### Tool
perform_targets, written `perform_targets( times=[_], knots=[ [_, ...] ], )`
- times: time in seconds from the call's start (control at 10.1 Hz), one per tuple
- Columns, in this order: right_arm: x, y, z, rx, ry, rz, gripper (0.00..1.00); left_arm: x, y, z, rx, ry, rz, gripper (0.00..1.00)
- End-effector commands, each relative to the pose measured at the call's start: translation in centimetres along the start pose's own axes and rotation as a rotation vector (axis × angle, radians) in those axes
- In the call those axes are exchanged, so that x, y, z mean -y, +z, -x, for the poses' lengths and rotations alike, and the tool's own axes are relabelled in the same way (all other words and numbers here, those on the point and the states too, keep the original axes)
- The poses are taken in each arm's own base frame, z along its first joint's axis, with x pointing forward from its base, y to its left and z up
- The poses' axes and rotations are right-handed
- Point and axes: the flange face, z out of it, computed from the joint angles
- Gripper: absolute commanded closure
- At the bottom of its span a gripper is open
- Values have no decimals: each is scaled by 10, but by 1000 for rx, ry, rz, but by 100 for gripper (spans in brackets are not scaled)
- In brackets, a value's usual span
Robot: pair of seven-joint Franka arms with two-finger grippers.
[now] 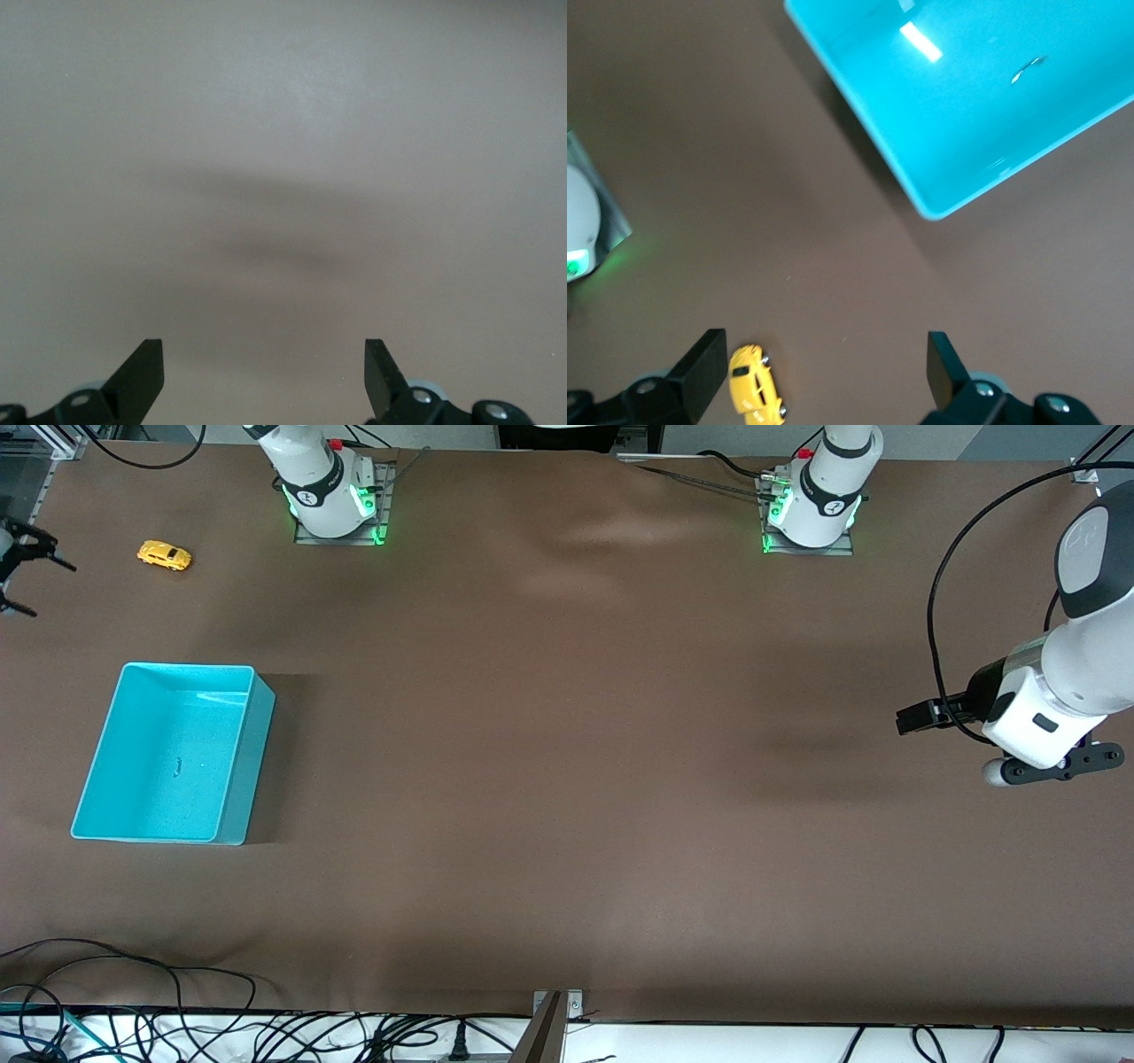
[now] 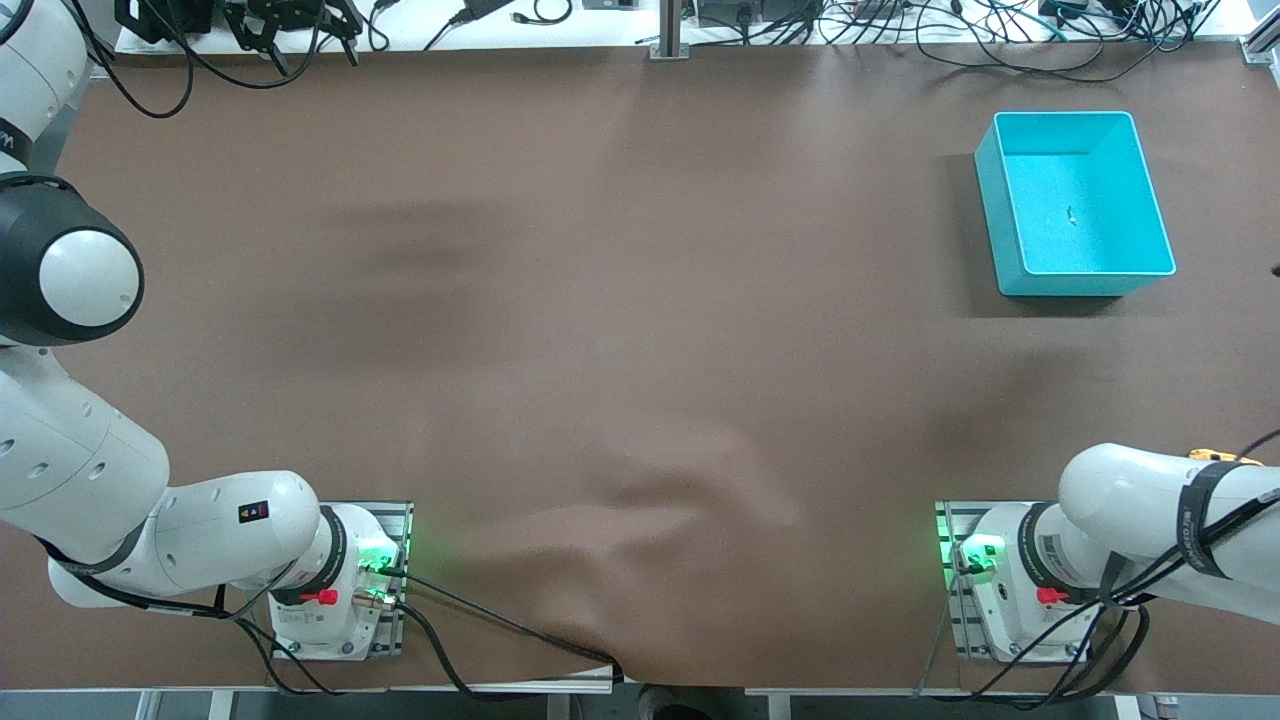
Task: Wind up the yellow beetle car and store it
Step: 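Move the right gripper toward the yellow car beside its base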
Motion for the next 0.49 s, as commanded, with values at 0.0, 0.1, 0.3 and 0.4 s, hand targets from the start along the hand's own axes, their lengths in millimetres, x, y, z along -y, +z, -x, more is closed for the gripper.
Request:
perform_targets(
  times=[0.0, 0.1, 0.3, 0.4],
  knots=[
    [31, 27, 56, -65, -56, -46, 0, 2, 2, -3, 8, 7, 10, 0],
    [37, 43, 78, -80, -70, -61, 0, 1, 0, -3, 2, 10, 12, 0],
    [51, 71, 103, -89, -77, -42, 0, -2, -1, -2, 0, 14, 13, 0],
    [57, 87, 109, -86, -85, -27, 0, -2, -1, -3, -6, 16, 18, 0]
  ],
)
